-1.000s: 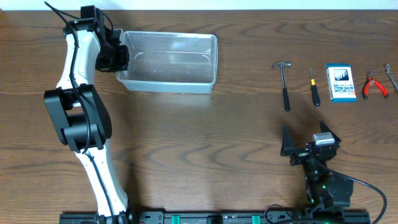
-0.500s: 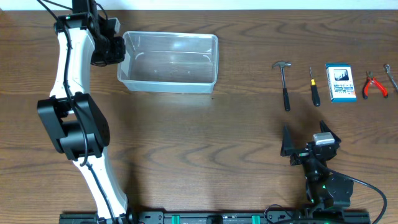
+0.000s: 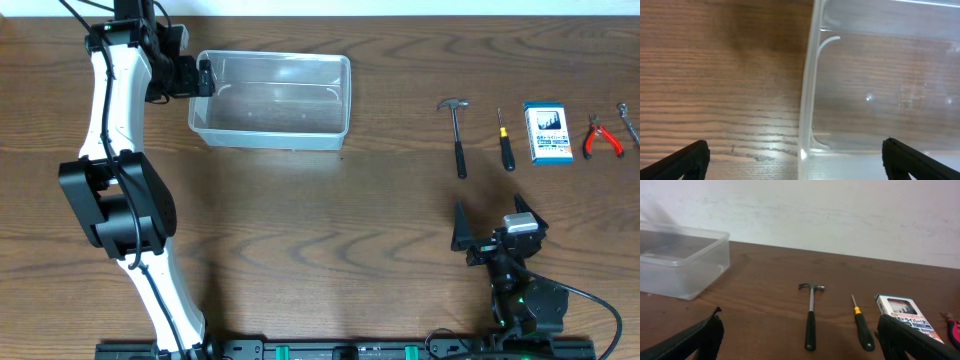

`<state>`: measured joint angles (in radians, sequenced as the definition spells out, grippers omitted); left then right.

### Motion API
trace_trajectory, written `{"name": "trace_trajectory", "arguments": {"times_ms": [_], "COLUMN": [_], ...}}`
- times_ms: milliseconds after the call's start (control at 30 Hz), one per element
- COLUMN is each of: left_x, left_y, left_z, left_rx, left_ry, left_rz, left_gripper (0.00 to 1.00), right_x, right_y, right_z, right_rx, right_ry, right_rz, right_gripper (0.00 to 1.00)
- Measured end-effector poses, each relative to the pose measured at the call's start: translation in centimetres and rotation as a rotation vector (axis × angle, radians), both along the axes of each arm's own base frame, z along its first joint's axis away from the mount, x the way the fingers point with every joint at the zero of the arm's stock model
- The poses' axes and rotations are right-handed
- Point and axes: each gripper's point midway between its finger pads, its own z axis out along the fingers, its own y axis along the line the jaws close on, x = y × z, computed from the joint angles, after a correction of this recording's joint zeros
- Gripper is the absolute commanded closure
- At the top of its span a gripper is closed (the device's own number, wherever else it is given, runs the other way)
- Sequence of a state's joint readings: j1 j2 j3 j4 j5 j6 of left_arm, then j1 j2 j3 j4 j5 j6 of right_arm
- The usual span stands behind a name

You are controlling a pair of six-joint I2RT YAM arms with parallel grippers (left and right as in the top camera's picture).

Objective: Pack container

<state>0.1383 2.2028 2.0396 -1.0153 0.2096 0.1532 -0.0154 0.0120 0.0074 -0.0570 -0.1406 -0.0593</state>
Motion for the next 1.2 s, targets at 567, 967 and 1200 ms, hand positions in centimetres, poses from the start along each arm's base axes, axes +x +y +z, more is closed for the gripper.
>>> {"name": "trace_trajectory", "arguments": {"times_ms": [567,967,1200], "left_x": [-1.0,-4.3,-5.1], "left_y": [5.9,6.3,6.1], "left_z": [16.2,18.1,17.4], "left_rx": [0.039,0.034,0.026], "left_ry": [-0.393,-0.364,-0.32], "left_rz": [0.199,0.237,0.238], "left_gripper": [0.02,0.02,0.02], "right_x": [0.0,-0.2,-1.2], "right_y": [0.0,1.2,4.6], "right_z": [0.0,0.9,3.0], "right_rx": [0.0,0.027,0.16], "right_ry": [0.0,-0.031,-0.082], "right_rz": [0.0,0.068,0.278], "right_gripper": [0.01,0.01,0.01]}}
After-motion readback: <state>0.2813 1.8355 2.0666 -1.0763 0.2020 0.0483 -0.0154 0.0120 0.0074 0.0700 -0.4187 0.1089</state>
